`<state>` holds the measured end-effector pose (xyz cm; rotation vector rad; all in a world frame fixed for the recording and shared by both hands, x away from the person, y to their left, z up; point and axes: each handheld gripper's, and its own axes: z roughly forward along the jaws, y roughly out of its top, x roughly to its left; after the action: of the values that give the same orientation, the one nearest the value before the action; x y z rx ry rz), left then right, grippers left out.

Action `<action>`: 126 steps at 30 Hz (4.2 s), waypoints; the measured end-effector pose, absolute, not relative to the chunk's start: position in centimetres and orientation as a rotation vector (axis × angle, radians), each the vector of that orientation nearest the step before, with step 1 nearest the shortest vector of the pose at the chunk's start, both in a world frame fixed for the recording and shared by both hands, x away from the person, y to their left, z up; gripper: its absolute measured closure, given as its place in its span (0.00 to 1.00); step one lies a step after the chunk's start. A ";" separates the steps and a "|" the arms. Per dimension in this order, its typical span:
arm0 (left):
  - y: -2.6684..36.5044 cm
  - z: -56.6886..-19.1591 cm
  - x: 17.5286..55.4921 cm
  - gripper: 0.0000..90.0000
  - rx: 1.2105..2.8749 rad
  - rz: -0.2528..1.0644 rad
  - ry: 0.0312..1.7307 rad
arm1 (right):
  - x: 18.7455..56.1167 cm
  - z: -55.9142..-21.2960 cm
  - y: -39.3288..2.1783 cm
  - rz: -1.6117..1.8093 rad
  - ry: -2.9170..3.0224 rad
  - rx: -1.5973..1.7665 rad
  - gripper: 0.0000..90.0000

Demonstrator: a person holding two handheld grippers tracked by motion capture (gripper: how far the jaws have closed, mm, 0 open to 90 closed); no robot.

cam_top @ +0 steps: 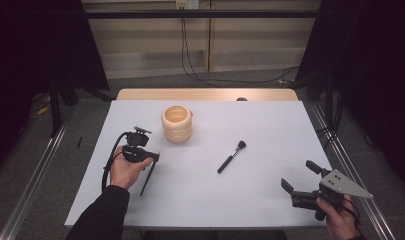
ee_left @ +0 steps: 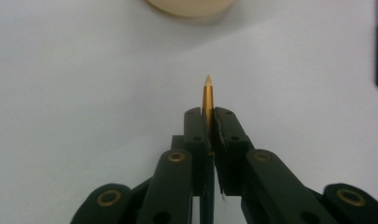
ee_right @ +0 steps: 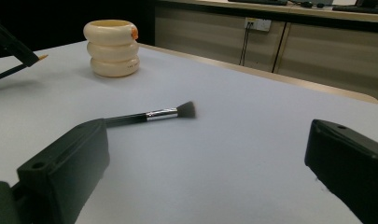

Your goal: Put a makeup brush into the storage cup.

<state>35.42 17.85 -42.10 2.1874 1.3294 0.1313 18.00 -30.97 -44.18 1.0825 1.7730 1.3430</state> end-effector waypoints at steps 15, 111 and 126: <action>18.7 -41.0 34.6 0.94 2.036 0.210 1.277 | 18.0 -44.2 -31.0 1.343 1.770 1.081 0.00; 13.2 -34.7 27.6 0.94 1.669 0.263 0.733 | 23.1 -41.3 -19.7 1.749 2.105 0.871 0.05; 11.2 -34.7 28.6 0.94 1.668 0.220 0.719 | 25.4 -39.9 -16.5 1.804 2.156 0.779 0.10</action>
<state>28.58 11.19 -34.69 1.6678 0.7191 0.2199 25.37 -16.45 -39.91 0.7788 2.1557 1.8040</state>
